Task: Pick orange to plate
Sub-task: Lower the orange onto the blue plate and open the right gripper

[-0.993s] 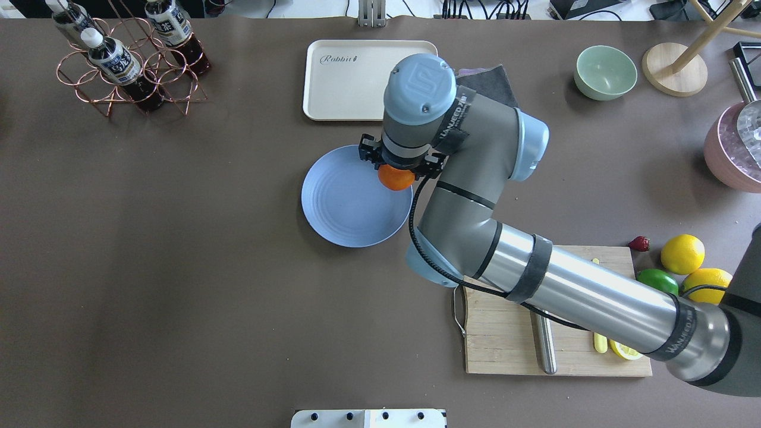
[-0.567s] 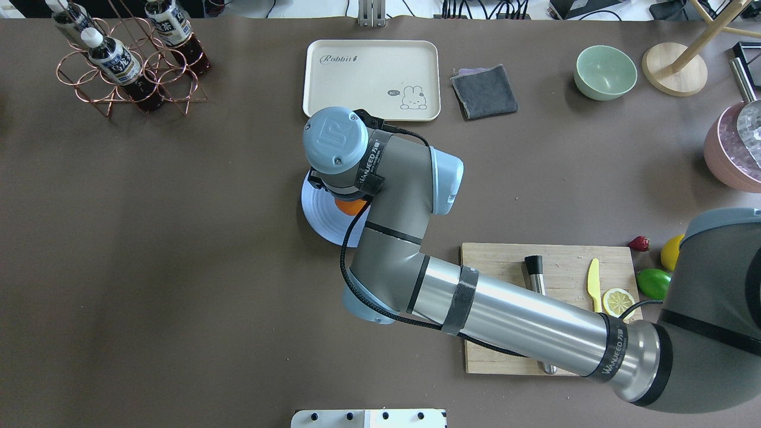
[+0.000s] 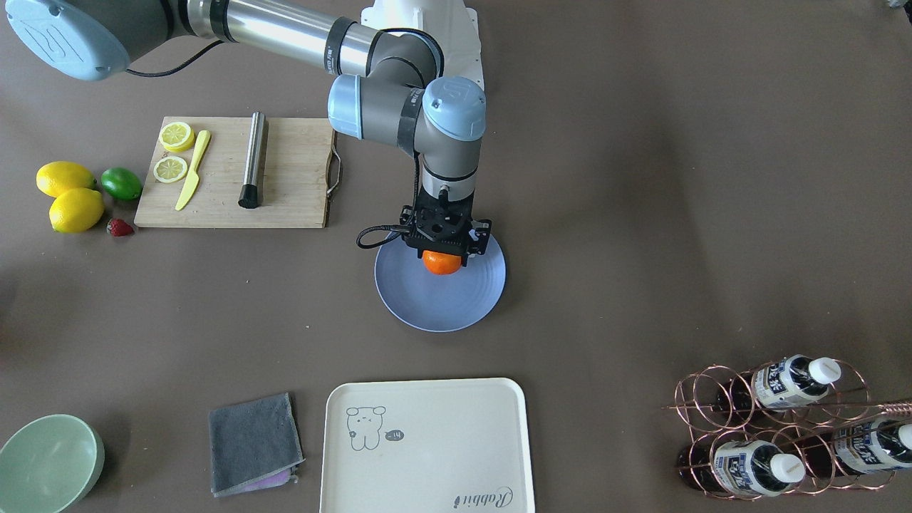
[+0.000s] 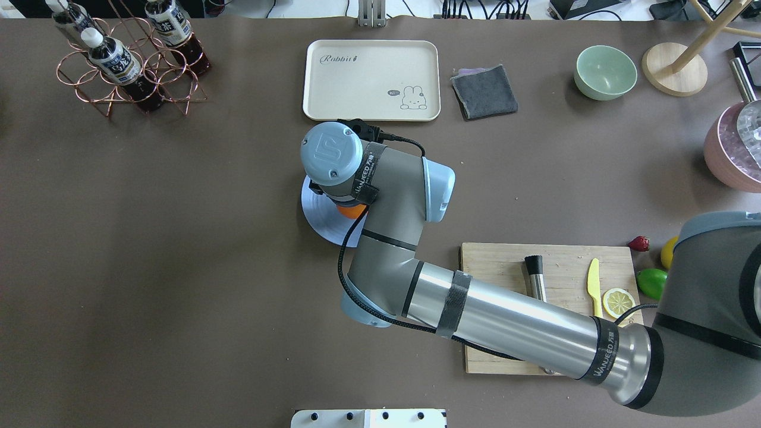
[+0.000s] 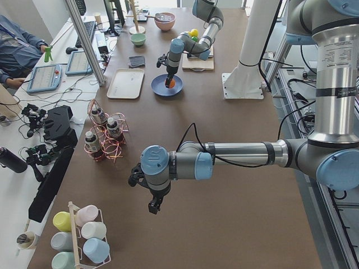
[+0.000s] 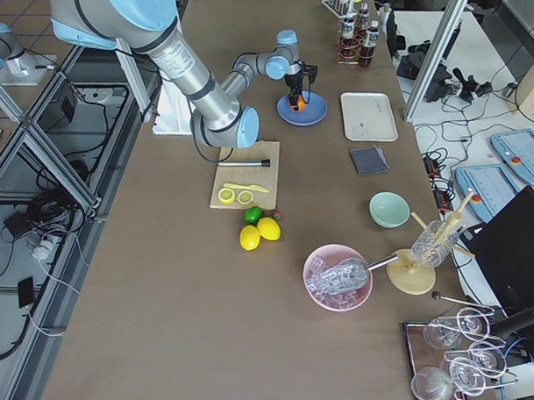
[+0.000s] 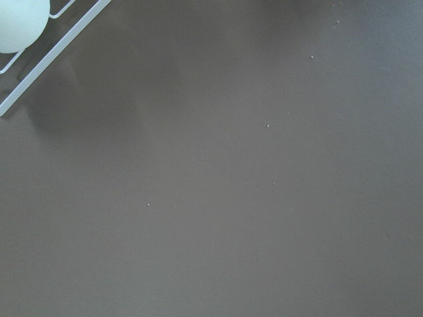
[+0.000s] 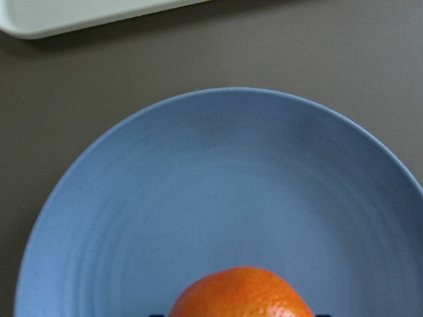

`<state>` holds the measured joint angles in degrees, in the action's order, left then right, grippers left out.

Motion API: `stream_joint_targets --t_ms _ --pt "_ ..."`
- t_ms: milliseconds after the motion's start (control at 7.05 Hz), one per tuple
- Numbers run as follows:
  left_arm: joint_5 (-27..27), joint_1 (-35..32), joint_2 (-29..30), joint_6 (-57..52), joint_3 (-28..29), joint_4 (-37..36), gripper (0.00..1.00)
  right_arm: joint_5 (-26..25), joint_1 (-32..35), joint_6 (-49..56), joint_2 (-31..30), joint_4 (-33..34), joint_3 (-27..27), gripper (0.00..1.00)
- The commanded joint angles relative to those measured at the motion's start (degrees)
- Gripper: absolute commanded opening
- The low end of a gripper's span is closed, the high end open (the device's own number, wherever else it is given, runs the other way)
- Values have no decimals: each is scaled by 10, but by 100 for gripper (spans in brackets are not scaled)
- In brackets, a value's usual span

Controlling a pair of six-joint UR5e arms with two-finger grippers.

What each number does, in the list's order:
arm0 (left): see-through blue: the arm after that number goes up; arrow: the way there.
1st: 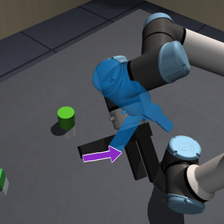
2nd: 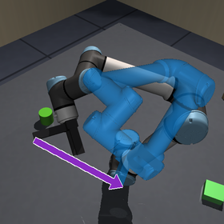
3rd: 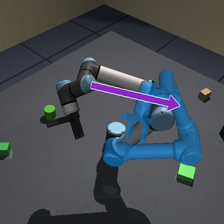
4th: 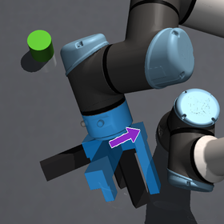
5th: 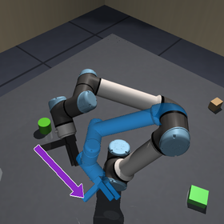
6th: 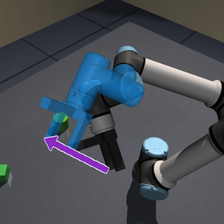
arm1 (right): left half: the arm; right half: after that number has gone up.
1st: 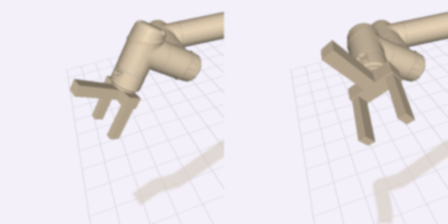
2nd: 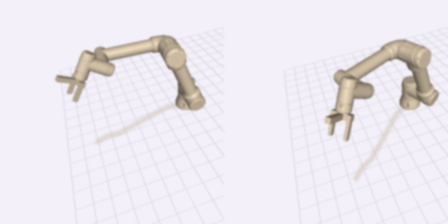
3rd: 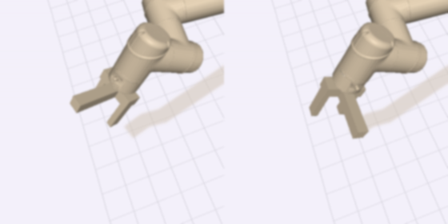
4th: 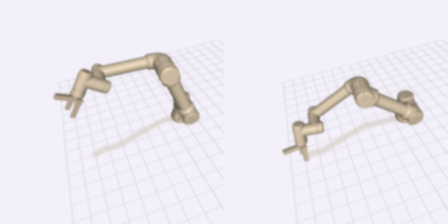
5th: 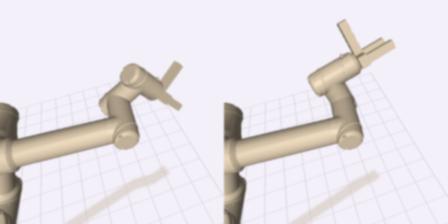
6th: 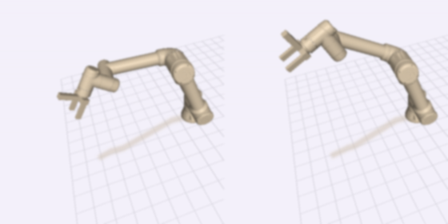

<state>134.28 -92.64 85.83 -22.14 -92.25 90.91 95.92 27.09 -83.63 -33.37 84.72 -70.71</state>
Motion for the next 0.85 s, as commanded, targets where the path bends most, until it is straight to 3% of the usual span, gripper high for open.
stream_joint_targets --t_ms 0,142,284,567,709 --pt "0 -1 -1 0 0 1 99 -3 2 8 1 -1 7 0" --pt "0 -1 -1 0 1 1 99 -4 7 8 1 -2 13 59" --pt "0 -1 -1 0 1 1 99 -5 9 8 1 -1 13 100" --pt "0 -1 -1 0 1 0 99 2 30 7 2 -1 2 100" --pt "0 -1 -1 0 1 -1 99 32 51 24 2 4 -7 100"
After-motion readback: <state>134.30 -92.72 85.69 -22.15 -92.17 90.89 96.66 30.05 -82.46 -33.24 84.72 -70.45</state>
